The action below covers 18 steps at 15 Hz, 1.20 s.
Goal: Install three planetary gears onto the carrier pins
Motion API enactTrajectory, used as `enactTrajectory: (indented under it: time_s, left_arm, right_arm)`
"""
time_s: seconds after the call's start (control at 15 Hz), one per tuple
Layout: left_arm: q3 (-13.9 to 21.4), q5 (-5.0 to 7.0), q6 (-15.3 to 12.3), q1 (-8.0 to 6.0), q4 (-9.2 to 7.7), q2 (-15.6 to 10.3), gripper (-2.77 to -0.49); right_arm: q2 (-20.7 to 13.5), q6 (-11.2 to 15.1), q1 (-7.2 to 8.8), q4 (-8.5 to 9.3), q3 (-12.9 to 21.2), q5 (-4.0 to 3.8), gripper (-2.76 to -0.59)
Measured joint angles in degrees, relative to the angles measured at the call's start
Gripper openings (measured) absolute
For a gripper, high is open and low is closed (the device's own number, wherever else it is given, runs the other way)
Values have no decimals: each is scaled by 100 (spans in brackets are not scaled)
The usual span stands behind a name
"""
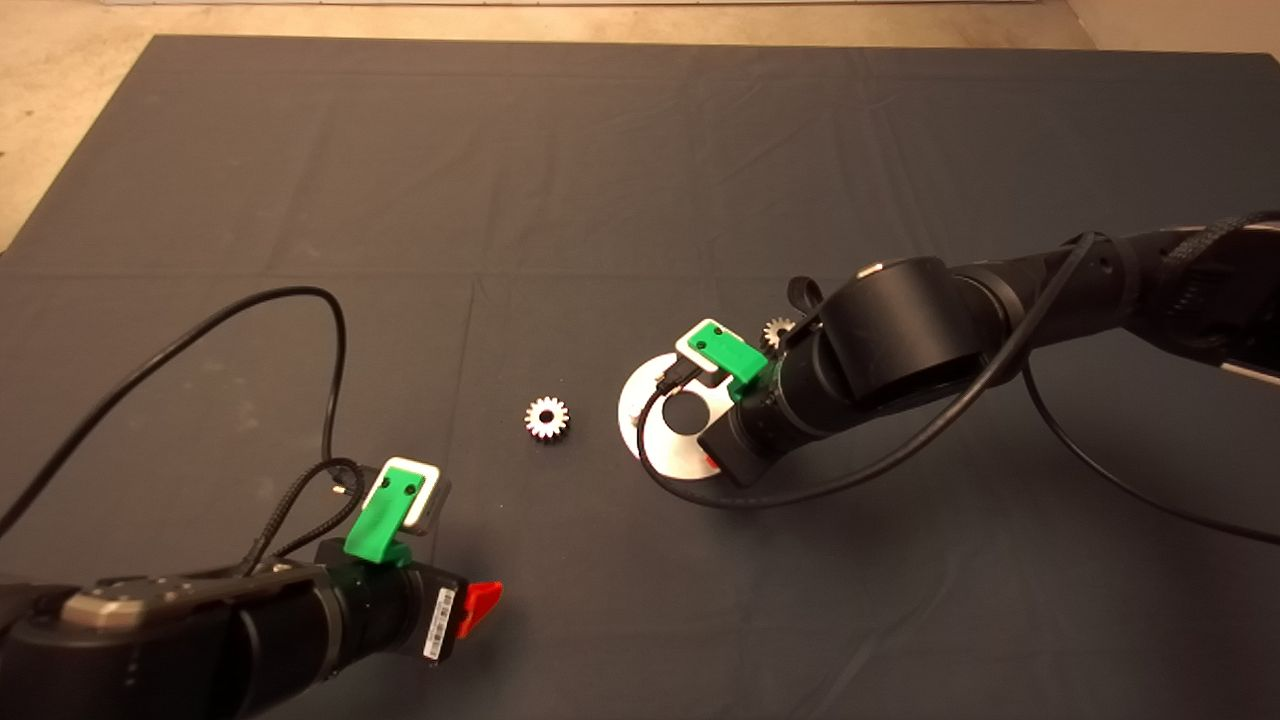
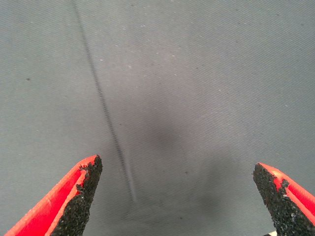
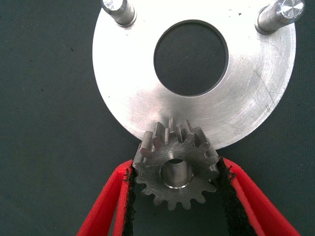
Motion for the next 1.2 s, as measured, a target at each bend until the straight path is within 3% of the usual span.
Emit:
enactTrajectory:
  time_s: [1.2]
  left_arm:
    - [0,5,0,0,18,-83,-104]
  right_arm:
    - [-41,-292,-98,-2,-5,30,-234]
